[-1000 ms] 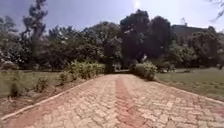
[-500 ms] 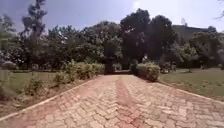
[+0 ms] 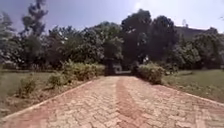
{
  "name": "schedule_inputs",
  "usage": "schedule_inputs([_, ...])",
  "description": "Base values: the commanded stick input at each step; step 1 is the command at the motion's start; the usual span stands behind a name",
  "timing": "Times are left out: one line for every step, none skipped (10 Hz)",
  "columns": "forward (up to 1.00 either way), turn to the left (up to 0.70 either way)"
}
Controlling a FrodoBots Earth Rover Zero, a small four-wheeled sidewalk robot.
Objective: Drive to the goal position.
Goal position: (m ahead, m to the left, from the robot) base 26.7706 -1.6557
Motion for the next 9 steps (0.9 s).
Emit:
schedule_inputs([0.7, 0.0])
schedule_inputs([0.7, 0.0])
schedule_inputs([0.7, 0.0])
schedule_inputs([0.7, 0.0])
schedule_inputs([0.7, 0.0])
schedule_inputs([0.7, 0.0])
schedule_inputs([0.7, 0.0])
schedule_inputs([0.7, 0.0])
schedule_inputs([0.7, 0.0])
